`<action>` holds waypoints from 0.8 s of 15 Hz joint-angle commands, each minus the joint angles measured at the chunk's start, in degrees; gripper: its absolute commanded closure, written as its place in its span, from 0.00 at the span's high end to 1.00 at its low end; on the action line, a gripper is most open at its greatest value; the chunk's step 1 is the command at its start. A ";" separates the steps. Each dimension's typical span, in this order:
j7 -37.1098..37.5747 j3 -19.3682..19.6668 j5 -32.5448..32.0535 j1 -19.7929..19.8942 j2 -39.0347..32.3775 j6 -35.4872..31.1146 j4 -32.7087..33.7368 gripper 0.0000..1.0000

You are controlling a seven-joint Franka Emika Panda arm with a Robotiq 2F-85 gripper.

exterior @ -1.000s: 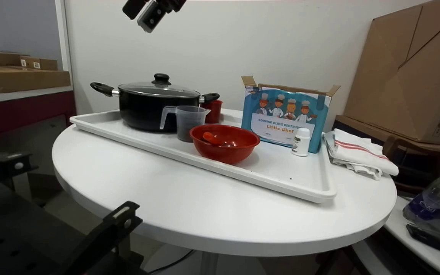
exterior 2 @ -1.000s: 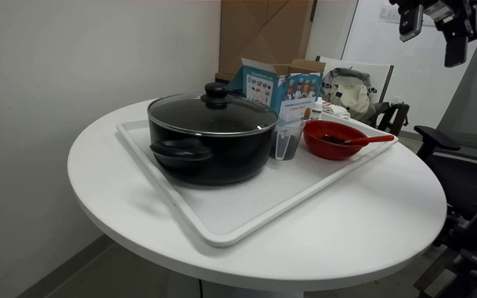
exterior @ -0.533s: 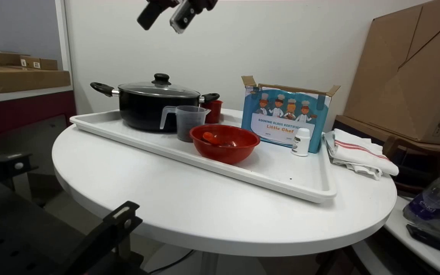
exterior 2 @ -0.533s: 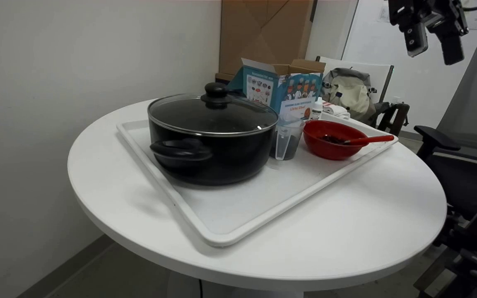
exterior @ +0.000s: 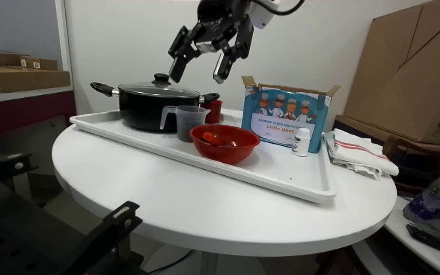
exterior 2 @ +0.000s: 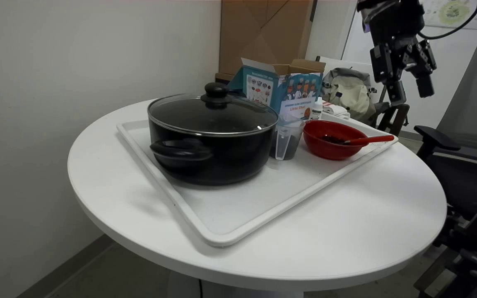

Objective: Use the spoon to put some of the contents in the red bowl into the clear jug

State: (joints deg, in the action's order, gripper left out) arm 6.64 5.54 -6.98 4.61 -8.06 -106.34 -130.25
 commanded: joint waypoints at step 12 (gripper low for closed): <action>-14.38 -1.31 9.98 3.06 -14.69 -2.67 8.99 1.00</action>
State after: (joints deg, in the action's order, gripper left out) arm -5.30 5.09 2.35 7.52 -19.90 -111.70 -124.87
